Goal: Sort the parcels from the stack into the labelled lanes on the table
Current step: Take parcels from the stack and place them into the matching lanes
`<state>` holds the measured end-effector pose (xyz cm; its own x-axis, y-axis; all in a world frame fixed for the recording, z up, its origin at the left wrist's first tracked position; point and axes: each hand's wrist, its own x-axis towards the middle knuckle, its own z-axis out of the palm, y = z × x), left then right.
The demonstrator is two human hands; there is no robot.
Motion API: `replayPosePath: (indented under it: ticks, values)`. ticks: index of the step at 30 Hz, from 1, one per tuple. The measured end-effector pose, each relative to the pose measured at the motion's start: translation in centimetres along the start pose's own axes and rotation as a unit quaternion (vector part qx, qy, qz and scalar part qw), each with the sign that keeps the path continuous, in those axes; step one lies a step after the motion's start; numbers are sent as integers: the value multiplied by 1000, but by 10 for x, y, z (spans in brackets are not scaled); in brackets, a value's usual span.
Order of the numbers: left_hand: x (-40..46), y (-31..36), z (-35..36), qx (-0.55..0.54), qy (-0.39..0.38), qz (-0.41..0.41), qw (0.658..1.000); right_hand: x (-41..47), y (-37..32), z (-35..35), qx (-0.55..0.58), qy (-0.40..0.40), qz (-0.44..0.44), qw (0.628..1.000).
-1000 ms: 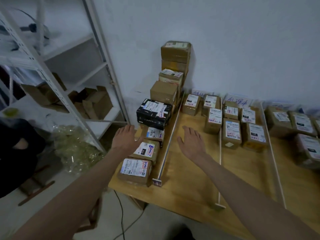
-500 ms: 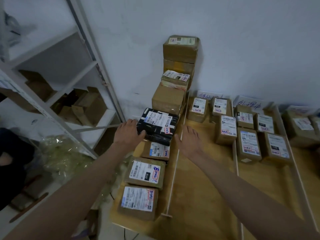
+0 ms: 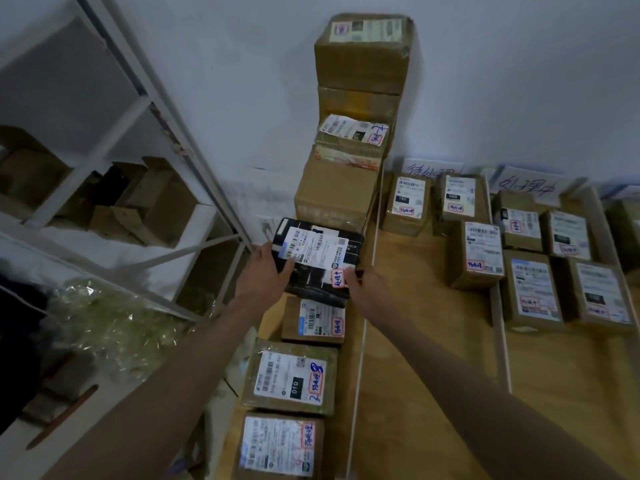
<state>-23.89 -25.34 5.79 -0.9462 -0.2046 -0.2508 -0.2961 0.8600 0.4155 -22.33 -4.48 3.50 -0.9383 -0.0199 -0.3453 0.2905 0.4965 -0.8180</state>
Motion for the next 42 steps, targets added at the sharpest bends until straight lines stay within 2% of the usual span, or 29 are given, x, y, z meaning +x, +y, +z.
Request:
replayPosePath:
  ticks: [10,13,16,21,30,32,35,42]
  values:
    - [-31,-6,-11,-125,35,8,991,-24,-17,-2,71,-8,-2,997]
    - [-48,-12,-24,-181,55,8,982,-49,-29,-7,137,-25,-5,990]
    - [-60,-23,-41,-207,36,30,977,-82,-41,-16,216,-54,36,974]
    - [-76,-29,-71,-145,-44,94,984,-123,-40,-20,153,-75,49,984]
    - [-108,-20,-102,-72,-95,174,977,-175,-43,-16,76,-127,78,986]
    - [-114,-17,-104,-75,-102,181,975,-187,-41,-15,29,-126,66,989]
    - [-128,-11,-101,-70,-89,200,973,-199,-34,-16,23,-100,67,992]
    - [-168,10,-80,-26,-4,260,965,-240,-14,-33,130,4,108,986]
